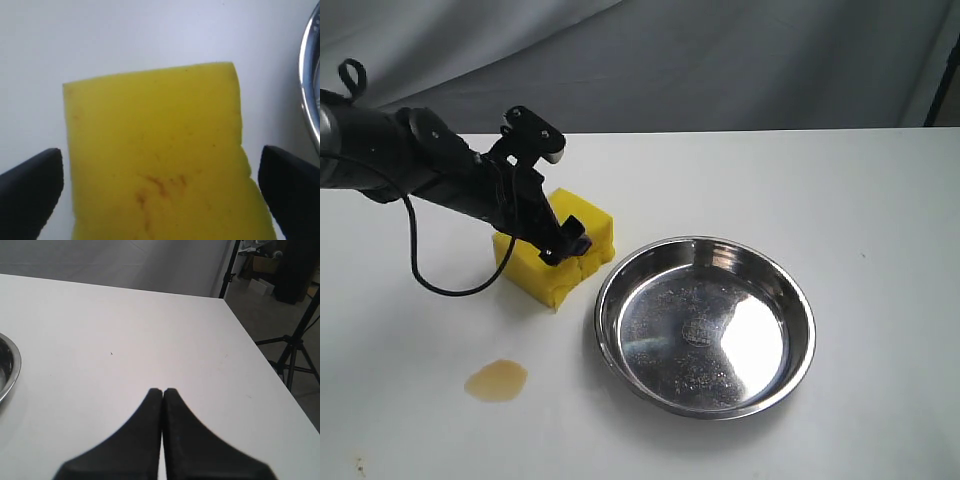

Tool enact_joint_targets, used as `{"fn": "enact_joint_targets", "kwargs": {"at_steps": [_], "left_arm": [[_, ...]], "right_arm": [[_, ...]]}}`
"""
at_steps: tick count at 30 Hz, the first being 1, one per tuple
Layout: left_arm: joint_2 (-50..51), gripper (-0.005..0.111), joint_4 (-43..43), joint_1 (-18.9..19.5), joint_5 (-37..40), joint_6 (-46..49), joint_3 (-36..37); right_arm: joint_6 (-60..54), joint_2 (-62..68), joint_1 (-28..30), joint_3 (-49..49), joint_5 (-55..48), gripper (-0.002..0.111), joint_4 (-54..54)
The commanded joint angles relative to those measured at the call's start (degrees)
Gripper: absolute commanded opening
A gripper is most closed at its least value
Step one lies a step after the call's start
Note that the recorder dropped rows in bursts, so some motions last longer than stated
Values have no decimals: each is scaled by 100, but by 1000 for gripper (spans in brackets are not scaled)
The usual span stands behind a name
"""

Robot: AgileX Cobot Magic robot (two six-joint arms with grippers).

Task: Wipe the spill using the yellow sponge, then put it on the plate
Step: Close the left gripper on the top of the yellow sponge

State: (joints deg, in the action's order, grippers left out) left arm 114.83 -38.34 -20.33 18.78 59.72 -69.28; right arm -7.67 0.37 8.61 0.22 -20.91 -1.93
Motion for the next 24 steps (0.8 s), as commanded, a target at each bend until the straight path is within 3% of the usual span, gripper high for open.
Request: {"fn": "enact_joint_targets", "kwargs": {"at_steps": [1,5,7,10,14,24], "left_arm": [[313,104,-53,-25,359,-212,-320],[472,102,-14,-25,578,-393,-537],[472,89,166,-25,569,-488,-537],[472,42,885,-25,633,-767,-537],[472,-1,1530,-25,919,-958,-537],[-193,0,3391,-25,1486,-2459,-537]], "right_arm": [[-30,-37,-10,-22,48,0,-8],[-30,-37,-10,-22,48,0,-8],[-30,-37,-10,-22,48,0,-8],[-30,-37,-10,-22,48,0,-8],[-30,-37,-10,-22,48,0,-8],[-30,-37,-10,-22,48,0,-8]]}}
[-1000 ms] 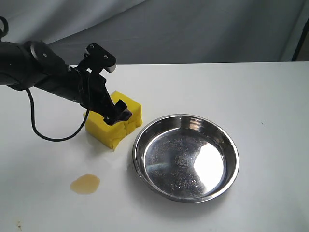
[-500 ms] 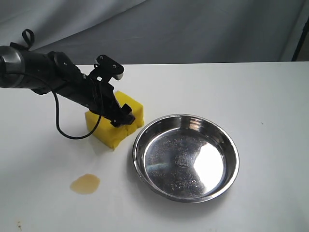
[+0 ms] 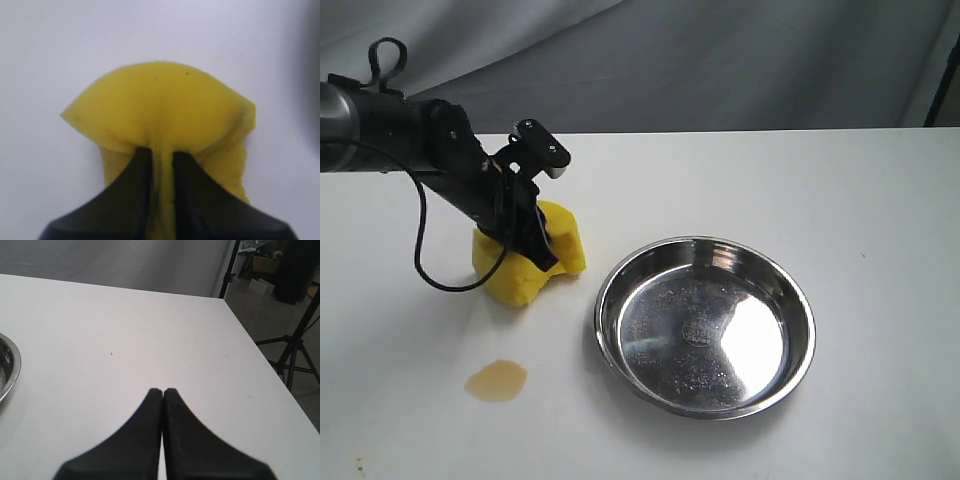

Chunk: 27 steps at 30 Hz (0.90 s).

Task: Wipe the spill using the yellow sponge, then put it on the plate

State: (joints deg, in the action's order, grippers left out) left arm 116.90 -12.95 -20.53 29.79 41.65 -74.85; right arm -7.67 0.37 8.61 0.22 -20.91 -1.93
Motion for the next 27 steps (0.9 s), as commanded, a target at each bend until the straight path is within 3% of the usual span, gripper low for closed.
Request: {"fn": "enact_joint_targets", "kwargs": {"at_steps": [1,7,19,24,27], "left_arm": [[-481,0,956,-5,559,-729,20],[-551,0,1039,-5,1635,-729,45],[-551,0,903,-5,1157,-852,921],[-551,0,815,-5,1419,-867,934],[-551,0,928,7,1408,-1367,934]], "right_arm": [[-30,-37,-10,-22,48,0,-8],[-30,-37,-10,-22,48,0,-8],[-30,-37,-10,-22,48,0,-8],[-30,-37,-10,-22,48,0,-8],[-30,-37,-10,-22,48,0,-8]]}}
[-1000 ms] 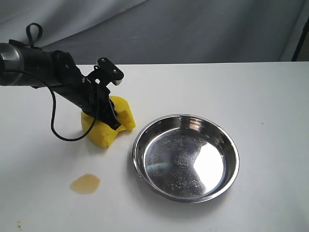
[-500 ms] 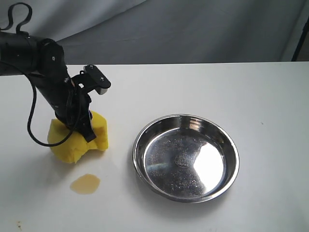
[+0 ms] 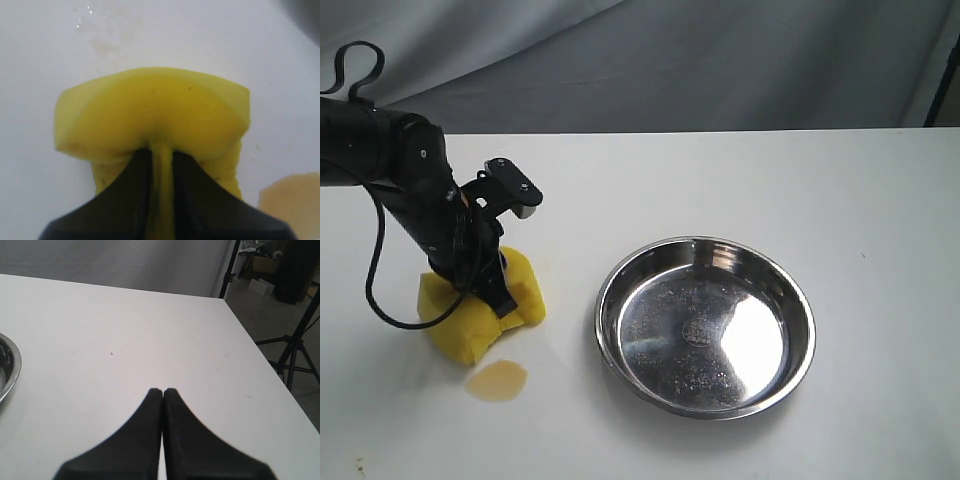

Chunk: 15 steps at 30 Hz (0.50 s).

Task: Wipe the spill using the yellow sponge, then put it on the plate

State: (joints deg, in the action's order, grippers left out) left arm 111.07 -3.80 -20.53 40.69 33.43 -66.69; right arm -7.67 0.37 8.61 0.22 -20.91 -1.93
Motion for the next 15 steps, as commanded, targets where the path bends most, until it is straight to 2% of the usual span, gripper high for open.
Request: {"fn": "enact_joint_targets", "kwargs": {"at_steps": [1,5,11,15], "left_arm": [[32,0,86,7,357,-696,118],[32,0,145,7,714,-791,232],[21,0,145,7,587,-846,768],[12,0,145,7,657,-1082,838]], "right_arm": [[-30,-37,-10,-22,48,0,-8],[-30,-37,-10,-22,48,0,-8],[-30,-37,-10,-22,48,0,-8],[-30,-37,-10,-22,48,0,-8]]}}
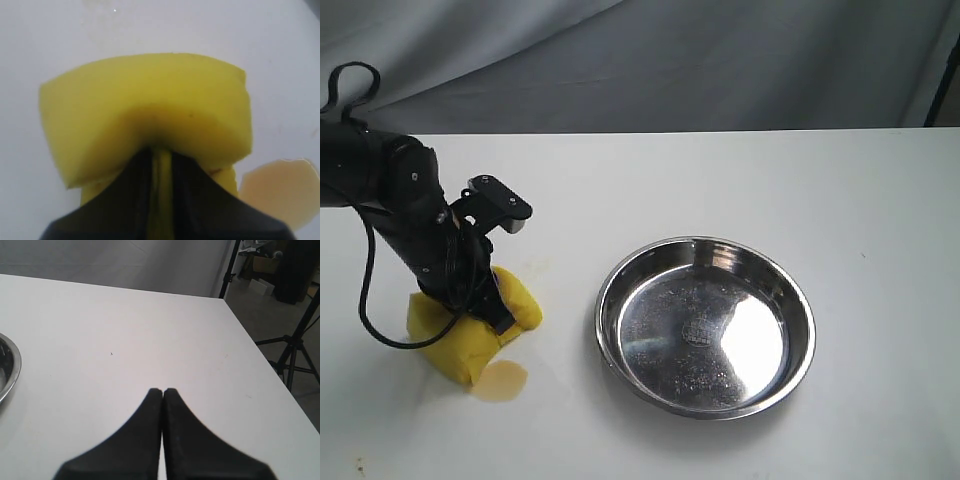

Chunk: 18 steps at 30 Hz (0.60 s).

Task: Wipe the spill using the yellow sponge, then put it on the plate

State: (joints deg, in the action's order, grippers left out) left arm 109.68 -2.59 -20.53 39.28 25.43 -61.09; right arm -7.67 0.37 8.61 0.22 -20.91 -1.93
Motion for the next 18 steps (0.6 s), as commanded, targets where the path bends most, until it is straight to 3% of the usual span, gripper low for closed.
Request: {"fn": "enact_joint_targets", "kwargs": {"at_steps": [1,13,18], "left_arm": [[151,0,24,7,888,-282,279],[-579,0,-31,7,1245,-439,329],[-665,0,-270,-7,1041,-407,714]], "right_arm": [[-30,-37,-10,-22,48,0,-8],[-30,-37,-10,-22,48,0,-8],[-30,-37,-10,-22,48,0,-8]]}}
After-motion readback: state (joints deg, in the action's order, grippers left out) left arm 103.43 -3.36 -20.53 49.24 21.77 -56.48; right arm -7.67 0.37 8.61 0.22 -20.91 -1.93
